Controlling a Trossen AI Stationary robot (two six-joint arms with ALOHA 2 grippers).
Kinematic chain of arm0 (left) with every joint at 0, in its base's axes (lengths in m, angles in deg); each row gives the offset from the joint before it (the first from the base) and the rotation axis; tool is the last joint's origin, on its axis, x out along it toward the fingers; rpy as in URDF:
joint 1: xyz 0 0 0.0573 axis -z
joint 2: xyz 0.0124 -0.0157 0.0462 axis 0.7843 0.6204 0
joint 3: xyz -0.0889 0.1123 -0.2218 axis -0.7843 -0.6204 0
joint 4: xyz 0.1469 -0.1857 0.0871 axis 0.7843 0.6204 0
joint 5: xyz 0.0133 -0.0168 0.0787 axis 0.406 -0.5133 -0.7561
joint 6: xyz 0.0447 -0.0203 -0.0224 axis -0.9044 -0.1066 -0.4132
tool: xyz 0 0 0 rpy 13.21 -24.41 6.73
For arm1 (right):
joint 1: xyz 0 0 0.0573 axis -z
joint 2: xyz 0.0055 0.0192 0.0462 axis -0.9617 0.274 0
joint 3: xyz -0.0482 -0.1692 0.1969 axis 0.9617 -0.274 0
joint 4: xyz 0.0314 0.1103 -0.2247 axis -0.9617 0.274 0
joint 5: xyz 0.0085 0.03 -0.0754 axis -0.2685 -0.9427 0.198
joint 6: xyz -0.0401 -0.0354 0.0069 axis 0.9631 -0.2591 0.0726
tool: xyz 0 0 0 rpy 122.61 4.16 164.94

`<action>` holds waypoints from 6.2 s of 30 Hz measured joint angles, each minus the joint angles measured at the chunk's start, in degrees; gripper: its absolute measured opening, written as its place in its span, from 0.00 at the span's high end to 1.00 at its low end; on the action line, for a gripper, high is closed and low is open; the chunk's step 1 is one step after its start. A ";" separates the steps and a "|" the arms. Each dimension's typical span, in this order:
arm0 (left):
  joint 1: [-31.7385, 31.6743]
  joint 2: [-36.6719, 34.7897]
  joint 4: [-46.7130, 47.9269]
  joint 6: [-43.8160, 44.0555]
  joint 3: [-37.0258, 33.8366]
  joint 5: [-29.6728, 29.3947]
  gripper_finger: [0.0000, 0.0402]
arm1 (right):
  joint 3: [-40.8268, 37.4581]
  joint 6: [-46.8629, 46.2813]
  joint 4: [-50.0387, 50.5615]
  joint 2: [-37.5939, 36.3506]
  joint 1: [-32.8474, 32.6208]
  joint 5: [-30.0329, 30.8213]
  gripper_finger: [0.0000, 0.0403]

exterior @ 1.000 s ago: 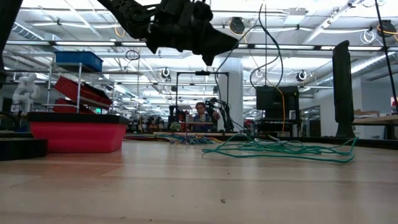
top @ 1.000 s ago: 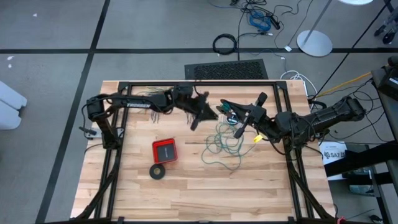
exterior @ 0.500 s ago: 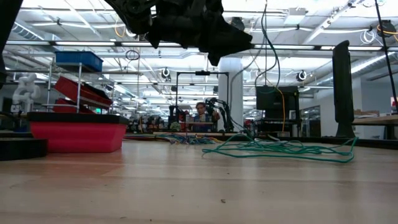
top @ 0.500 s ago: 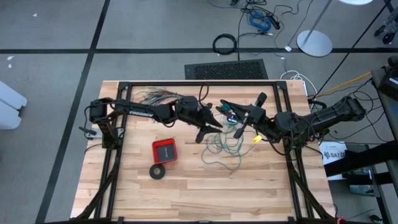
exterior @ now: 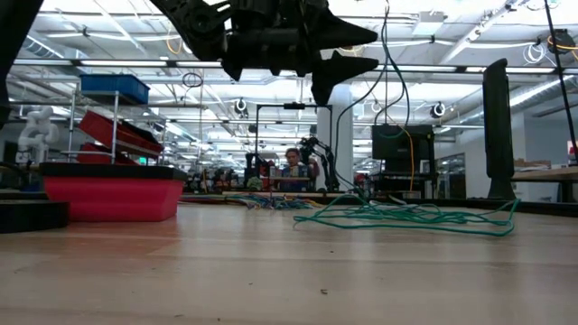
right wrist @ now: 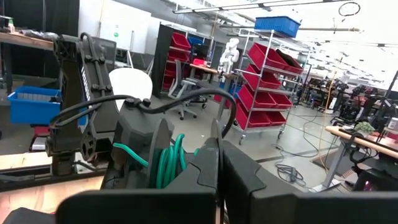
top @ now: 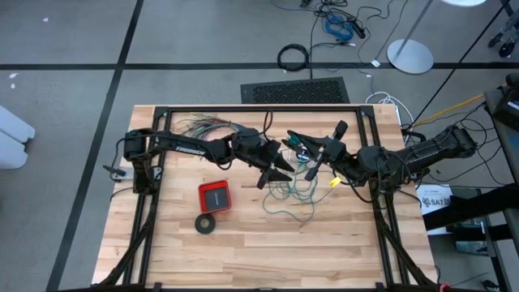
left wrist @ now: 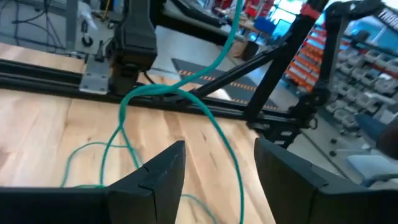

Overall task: Coil cords
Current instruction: Coil the green wire onto the spool

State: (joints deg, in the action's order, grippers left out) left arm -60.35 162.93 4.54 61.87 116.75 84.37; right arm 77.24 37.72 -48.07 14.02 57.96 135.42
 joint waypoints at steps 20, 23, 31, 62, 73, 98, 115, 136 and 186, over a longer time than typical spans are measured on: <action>-1.07 2.68 -8.48 7.93 0.00 6.75 0.51 | 0.00 0.42 0.20 0.02 0.00 0.00 1.00; -1.13 2.68 -8.75 8.84 0.00 6.25 0.51 | 0.00 0.42 0.57 0.02 0.00 0.00 1.00; 0.39 4.00 -8.82 9.01 0.13 0.69 0.51 | 0.00 0.64 0.59 0.04 0.07 0.00 1.00; -2.00 4.10 19.97 -14.84 2.73 -16.06 0.99 | -0.02 3.89 1.88 0.28 -0.07 -0.53 1.00; -8.95 7.22 41.10 -21.43 2.67 -28.22 0.99 | -0.02 6.94 0.23 0.26 -0.09 -3.51 1.00; -16.95 9.11 50.54 -22.64 2.91 -32.93 1.00 | -0.02 10.33 0.76 0.24 -3.16 -0.05 1.00; -14.27 -4.42 65.47 -25.84 2.37 -37.30 0.41 | -0.02 12.06 1.36 -0.05 -4.28 4.46 1.00; -14.22 -12.55 81.13 -31.98 2.54 -42.14 0.27 | -0.02 11.19 1.99 -0.02 -4.94 4.46 1.00; -0.99 10.37 -34.68 -6.72 -2.10 -9.42 0.39 | -0.02 10.69 2.28 0.00 -5.03 4.00 1.00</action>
State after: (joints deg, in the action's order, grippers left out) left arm -61.34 173.29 -30.14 55.16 114.65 74.96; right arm 77.21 48.40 -45.79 14.02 52.93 139.42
